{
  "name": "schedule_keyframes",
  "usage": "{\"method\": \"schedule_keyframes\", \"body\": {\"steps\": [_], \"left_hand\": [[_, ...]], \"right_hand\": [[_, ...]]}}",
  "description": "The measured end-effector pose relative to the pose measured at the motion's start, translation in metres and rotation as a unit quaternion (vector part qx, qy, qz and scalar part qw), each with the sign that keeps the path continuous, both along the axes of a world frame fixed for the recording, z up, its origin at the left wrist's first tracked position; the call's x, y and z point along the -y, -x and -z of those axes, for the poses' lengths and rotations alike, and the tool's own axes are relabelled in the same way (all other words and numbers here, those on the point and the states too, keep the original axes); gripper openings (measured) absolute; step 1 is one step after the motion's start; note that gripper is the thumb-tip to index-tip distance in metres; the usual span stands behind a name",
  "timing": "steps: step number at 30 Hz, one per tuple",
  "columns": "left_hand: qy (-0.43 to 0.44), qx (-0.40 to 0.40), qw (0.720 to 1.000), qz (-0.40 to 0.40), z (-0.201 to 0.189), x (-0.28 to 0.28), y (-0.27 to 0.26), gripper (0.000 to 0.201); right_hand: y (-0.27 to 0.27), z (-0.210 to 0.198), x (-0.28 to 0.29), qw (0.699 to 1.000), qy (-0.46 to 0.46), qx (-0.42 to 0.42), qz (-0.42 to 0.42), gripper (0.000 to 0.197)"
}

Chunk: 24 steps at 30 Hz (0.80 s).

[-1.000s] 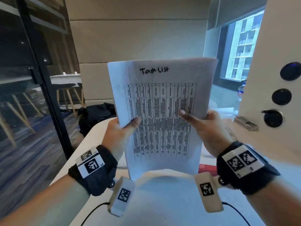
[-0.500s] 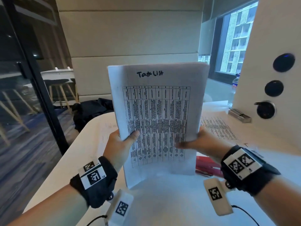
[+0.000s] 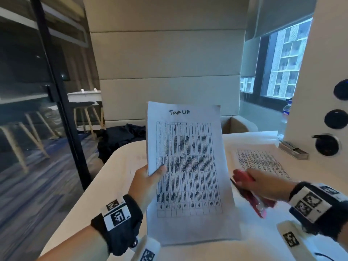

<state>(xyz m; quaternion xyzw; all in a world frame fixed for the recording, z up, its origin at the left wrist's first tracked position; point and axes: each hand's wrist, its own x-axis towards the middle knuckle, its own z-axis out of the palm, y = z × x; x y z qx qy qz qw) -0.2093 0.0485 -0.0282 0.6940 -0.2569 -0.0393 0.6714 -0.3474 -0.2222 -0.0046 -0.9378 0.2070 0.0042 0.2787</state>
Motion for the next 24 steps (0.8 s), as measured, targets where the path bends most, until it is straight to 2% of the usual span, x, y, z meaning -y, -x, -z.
{"method": "schedule_keyframes", "body": {"steps": [1,3,4,5,7,8,9,10,11,13,17,21,24], "left_hand": [[-0.003,-0.001,1.000,-0.001,0.000,-0.001,0.000,0.013],[-0.003,-0.004,1.000,0.001,0.001,-0.001,0.000,0.013],[-0.001,-0.007,1.000,0.003,0.001,0.000,0.000,0.016],[0.001,-0.015,1.000,0.003,0.002,0.002,-0.001,0.018],[0.002,-0.027,0.999,0.021,0.002,0.006,0.002,0.030],[0.002,-0.026,0.999,0.035,0.002,0.007,0.005,0.037],[-0.002,-0.024,0.999,0.049,0.001,0.009,0.009,0.042],[-0.002,-0.022,0.998,0.065,-0.001,0.011,0.013,0.047],[0.003,-0.020,0.997,0.080,-0.003,0.013,0.017,0.051],[0.008,-0.025,0.994,0.102,-0.006,0.017,0.025,0.048],[-0.010,-0.018,0.988,0.156,-0.014,0.021,0.041,0.026],[-0.034,-0.007,0.986,0.164,-0.018,0.022,0.050,0.036],[-0.051,0.015,0.985,0.166,-0.014,0.023,0.050,0.032]], "right_hand": [[-0.002,-0.009,-0.002,0.992,-0.083,0.089,0.031,0.030],[-0.009,-0.030,-0.004,0.946,-0.141,0.269,0.115,0.030],[-0.011,-0.041,-0.006,0.912,-0.155,0.353,0.143,0.029],[-0.014,-0.056,-0.010,0.865,-0.182,0.445,0.145,0.027],[-0.019,-0.083,-0.020,0.742,-0.245,0.618,0.085,0.018],[-0.021,-0.097,-0.026,0.694,-0.252,0.673,0.039,0.012],[-0.024,-0.108,-0.031,0.663,-0.245,0.707,-0.004,0.009],[-0.028,-0.119,-0.037,0.644,-0.233,0.728,-0.035,0.013],[-0.031,-0.128,-0.044,0.635,-0.225,0.737,-0.054,0.021],[-0.039,-0.137,-0.053,0.634,-0.218,0.739,-0.062,0.027],[-0.053,-0.132,-0.071,0.664,-0.235,0.708,-0.052,0.017],[-0.058,-0.124,-0.088,0.673,-0.265,0.690,-0.024,0.018],[-0.062,-0.124,-0.094,0.666,-0.280,0.691,-0.006,0.021]]}}
